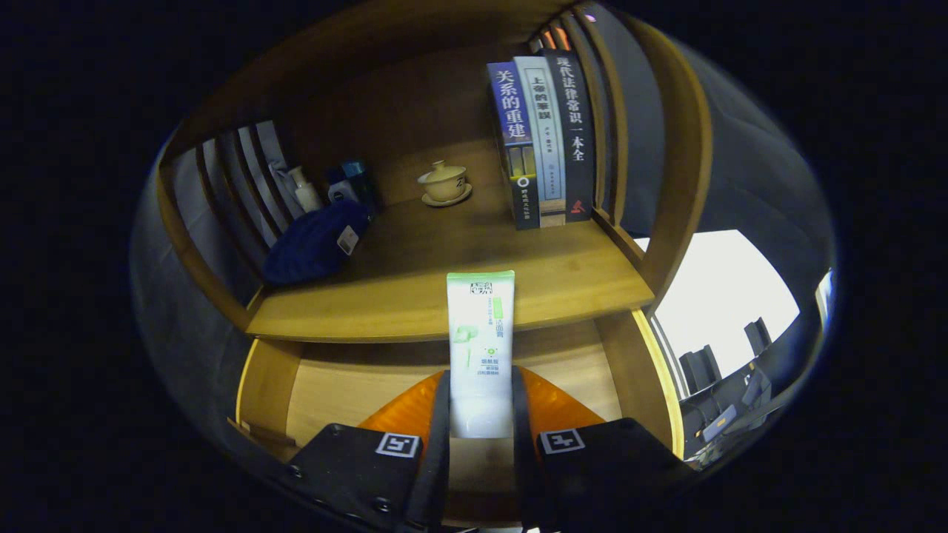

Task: Pull open the drawer, take out the items inside it, and place them on the countertop above the cabinet.

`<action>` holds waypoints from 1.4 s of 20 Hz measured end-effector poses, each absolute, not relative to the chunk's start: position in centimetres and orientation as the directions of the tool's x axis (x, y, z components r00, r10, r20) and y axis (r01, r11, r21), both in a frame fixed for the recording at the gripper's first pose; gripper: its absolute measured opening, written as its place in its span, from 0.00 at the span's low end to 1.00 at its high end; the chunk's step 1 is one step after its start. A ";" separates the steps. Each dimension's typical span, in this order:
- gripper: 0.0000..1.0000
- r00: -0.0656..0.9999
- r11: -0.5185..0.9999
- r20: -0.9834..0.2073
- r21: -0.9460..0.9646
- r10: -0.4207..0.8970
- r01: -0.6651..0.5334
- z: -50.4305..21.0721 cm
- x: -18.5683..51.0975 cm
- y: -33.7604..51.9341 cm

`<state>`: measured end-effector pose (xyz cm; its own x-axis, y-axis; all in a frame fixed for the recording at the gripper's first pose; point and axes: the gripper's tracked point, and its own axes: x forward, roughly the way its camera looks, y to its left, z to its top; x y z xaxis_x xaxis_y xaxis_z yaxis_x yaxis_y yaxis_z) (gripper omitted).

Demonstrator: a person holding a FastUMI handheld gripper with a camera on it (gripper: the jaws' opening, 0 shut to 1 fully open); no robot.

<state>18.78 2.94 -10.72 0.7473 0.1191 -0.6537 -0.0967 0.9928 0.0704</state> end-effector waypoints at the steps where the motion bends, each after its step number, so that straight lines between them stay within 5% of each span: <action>1: 0.45 0.744 0.994 -0.660 0.042 0.101 -0.098 -10.5 19.0 3.5; 10: 0.46 0.750 0.994 -0.655 0.101 0.094 -0.037 -8.5 29.0 10.1; 14: 0.55 0.763 0.997 -0.645 0.079 0.047 0.005 -8.5 29.3 9.4; 18: 1.00 0.770 0.998 -0.638 0.059 0.010 0.036 -7.8 25.8 6.5; 28: 0.99 0.830 0.992 -0.557 0.110 0.015 0.055 -4.2 13.2 1.7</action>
<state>13.24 1.74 -4.22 0.8303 0.0154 -0.5571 0.0551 0.9924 0.1096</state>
